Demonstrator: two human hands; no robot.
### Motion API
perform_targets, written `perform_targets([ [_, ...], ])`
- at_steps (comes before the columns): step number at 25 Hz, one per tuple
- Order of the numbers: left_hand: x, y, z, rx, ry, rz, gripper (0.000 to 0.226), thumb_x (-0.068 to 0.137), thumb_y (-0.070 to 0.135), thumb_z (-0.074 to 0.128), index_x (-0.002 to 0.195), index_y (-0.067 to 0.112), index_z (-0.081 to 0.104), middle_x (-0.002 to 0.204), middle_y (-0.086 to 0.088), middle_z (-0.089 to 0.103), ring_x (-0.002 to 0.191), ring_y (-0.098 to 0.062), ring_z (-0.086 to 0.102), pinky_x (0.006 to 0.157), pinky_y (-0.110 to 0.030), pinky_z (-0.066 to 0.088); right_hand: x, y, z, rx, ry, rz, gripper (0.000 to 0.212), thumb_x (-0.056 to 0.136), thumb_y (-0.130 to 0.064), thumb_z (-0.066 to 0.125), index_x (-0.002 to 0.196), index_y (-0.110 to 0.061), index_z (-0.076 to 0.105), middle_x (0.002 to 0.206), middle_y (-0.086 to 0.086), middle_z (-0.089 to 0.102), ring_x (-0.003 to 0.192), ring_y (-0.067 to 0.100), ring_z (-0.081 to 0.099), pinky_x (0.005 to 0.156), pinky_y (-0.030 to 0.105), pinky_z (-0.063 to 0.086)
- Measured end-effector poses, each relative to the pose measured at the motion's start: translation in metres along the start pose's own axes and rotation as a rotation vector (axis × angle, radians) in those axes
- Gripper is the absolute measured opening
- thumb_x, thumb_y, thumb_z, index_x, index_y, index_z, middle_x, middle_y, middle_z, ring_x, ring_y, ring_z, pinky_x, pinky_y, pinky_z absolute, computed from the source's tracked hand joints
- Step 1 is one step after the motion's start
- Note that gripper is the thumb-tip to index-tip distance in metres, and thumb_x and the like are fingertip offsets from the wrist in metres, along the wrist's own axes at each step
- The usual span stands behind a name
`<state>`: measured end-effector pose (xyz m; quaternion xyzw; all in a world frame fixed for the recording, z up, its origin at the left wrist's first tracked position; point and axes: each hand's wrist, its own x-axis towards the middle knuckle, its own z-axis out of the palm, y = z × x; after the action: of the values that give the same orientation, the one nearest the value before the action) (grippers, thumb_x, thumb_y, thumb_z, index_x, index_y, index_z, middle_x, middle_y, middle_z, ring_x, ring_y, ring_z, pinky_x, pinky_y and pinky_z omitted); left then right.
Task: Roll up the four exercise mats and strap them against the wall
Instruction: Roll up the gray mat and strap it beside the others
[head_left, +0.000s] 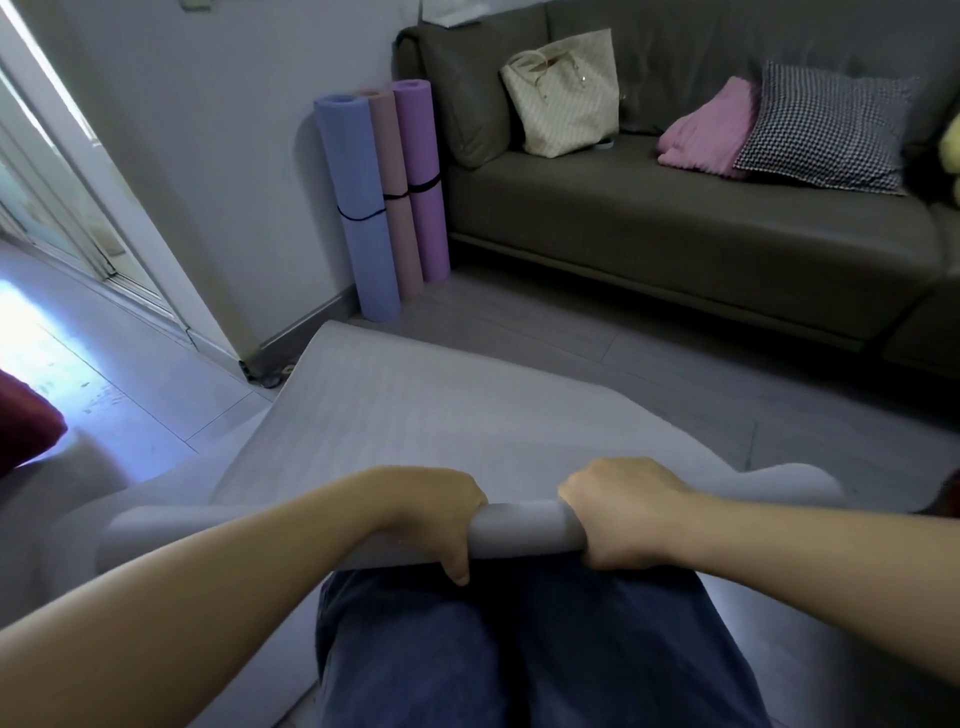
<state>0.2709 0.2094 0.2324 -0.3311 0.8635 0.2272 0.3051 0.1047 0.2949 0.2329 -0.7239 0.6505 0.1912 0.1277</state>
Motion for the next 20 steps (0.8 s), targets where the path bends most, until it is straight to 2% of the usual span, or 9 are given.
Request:
perform_targets([
  [3, -0.001, 0.004, 0.008, 0.085, 0.049, -0.032, 0.042, 0.076, 0.031, 0.073, 0.112, 0.017, 0.058, 0.105, -0.003, 0.063, 0.094, -0.022, 0.059, 0.076, -0.03, 0.046, 0.013, 0.002, 0.01, 0.082, -0.15, -0.005, 0.012, 0.077, -0.015, 0.061, 0.075, -0.017, 0.049, 0.072, 0.0, 0.051, 0.064, 0.023, 0.05, 0.049, 0.025, 0.036],
  [5, -0.012, 0.011, 0.023, 0.254, 0.275, -0.081, 0.039, 0.08, 0.029, 0.066, 0.113, 0.015, 0.052, 0.109, -0.006, 0.061, 0.099, -0.027, 0.059, 0.071, -0.03, 0.04, 0.024, 0.005, 0.014, 0.173, -0.256, -0.026, 0.022, 0.076, -0.012, 0.064, 0.065, -0.016, 0.045, 0.064, 0.0, 0.048, 0.055, 0.018, 0.046, 0.047, 0.025, 0.032],
  [6, -0.015, 0.014, 0.034, 0.355, 0.436, -0.084, 0.038, 0.078, 0.026, 0.068, 0.11, 0.014, 0.051, 0.104, -0.008, 0.061, 0.095, -0.029, 0.061, 0.068, -0.031, 0.039, 0.029, 0.006, 0.016, 0.208, -0.304, -0.041, 0.025, 0.075, -0.011, 0.066, 0.063, -0.017, 0.045, 0.063, -0.001, 0.048, 0.054, 0.017, 0.045, 0.047, 0.025, 0.032],
  [8, -0.022, 0.019, 0.051, 0.449, 0.547, -0.101, 0.044, 0.059, 0.021, 0.081, 0.094, 0.013, 0.056, 0.082, -0.008, 0.062, 0.072, -0.029, 0.064, 0.057, -0.03, 0.044, 0.038, 0.007, 0.015, 0.252, -0.393, -0.081, 0.022, 0.075, -0.012, 0.069, 0.067, -0.019, 0.05, 0.067, -0.003, 0.051, 0.063, 0.019, 0.05, 0.052, 0.025, 0.036],
  [9, -0.023, 0.017, 0.056, 0.435, 0.538, -0.108, 0.046, 0.058, 0.021, 0.082, 0.095, 0.014, 0.055, 0.081, -0.007, 0.062, 0.071, -0.028, 0.064, 0.057, -0.031, 0.045, 0.041, 0.007, 0.014, 0.272, -0.437, -0.097, 0.017, 0.075, -0.013, 0.07, 0.072, -0.019, 0.054, 0.07, -0.004, 0.053, 0.07, 0.02, 0.053, 0.057, 0.026, 0.04],
  [11, -0.021, 0.011, 0.056, 0.324, 0.457, -0.137, 0.038, 0.079, 0.022, 0.065, 0.11, 0.017, 0.043, 0.102, -0.006, 0.062, 0.092, -0.029, 0.062, 0.067, -0.034, 0.04, 0.046, 0.009, 0.009, 0.317, -0.485, -0.112, 0.017, 0.075, -0.016, 0.072, 0.084, -0.02, 0.059, 0.077, -0.004, 0.057, 0.079, 0.022, 0.056, 0.066, 0.029, 0.044],
  [13, -0.012, 0.001, 0.055, 0.25, 0.42, -0.143, 0.032, 0.084, 0.02, 0.054, 0.113, 0.019, 0.041, 0.111, -0.007, 0.06, 0.1, -0.031, 0.06, 0.07, -0.035, 0.039, 0.043, 0.009, 0.003, 0.302, -0.402, -0.118, 0.025, 0.074, -0.022, 0.075, 0.093, -0.021, 0.059, 0.081, -0.005, 0.057, 0.081, 0.02, 0.056, 0.067, 0.029, 0.044],
  [17, -0.006, -0.011, 0.04, 0.012, 0.269, -0.103, 0.029, 0.078, 0.021, 0.06, 0.104, 0.025, 0.048, 0.107, -0.004, 0.061, 0.091, -0.024, 0.059, 0.066, -0.026, 0.041, 0.02, -0.002, 0.014, -0.009, 0.159, -0.156, 0.051, 0.076, -0.037, 0.067, 0.12, -0.026, 0.044, 0.113, -0.003, 0.054, 0.103, 0.021, 0.053, 0.078, 0.032, 0.039],
  [20, -0.004, -0.015, 0.024, -0.078, 0.078, -0.008, 0.031, 0.076, 0.019, 0.066, 0.098, 0.028, 0.046, 0.098, 0.003, 0.056, 0.082, -0.015, 0.051, 0.058, -0.021, 0.035, 0.019, -0.011, 0.03, -0.044, 0.256, -0.175, 0.038, 0.08, -0.035, 0.061, 0.111, -0.021, 0.043, 0.112, 0.002, 0.059, 0.1, 0.027, 0.057, 0.076, 0.035, 0.036],
])
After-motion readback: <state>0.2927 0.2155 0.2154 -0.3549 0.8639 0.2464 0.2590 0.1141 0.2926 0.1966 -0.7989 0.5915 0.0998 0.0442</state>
